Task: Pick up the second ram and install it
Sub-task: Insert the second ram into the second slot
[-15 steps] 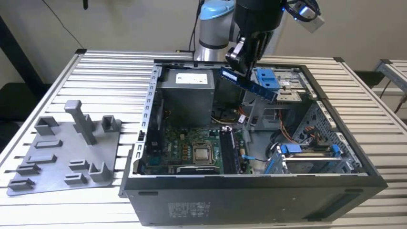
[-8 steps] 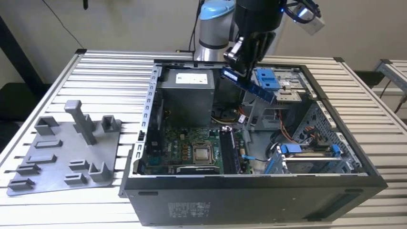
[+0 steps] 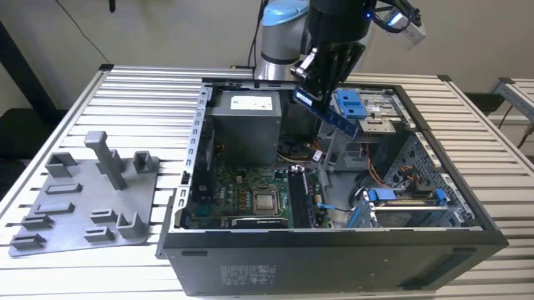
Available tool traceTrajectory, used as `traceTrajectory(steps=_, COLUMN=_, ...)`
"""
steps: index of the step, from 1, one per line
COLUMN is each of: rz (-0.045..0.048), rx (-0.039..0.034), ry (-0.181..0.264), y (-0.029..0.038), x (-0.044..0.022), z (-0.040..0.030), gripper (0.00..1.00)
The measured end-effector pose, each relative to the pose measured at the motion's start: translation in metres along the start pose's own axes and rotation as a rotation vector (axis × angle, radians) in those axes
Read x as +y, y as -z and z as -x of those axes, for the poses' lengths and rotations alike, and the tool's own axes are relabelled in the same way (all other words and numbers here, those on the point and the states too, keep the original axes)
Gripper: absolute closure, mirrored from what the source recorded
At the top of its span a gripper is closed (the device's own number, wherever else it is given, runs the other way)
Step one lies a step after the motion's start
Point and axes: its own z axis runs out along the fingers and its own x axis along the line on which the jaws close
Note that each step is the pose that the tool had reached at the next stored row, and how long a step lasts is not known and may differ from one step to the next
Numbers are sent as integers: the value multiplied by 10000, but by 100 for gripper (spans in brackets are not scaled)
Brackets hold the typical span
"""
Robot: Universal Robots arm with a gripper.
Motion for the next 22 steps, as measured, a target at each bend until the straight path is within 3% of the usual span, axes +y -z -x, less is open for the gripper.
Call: traceTrajectory(steps=22, rz=-213, rx=10, ry=-3502, y=-16, x=0, z=-1, gripper=86)
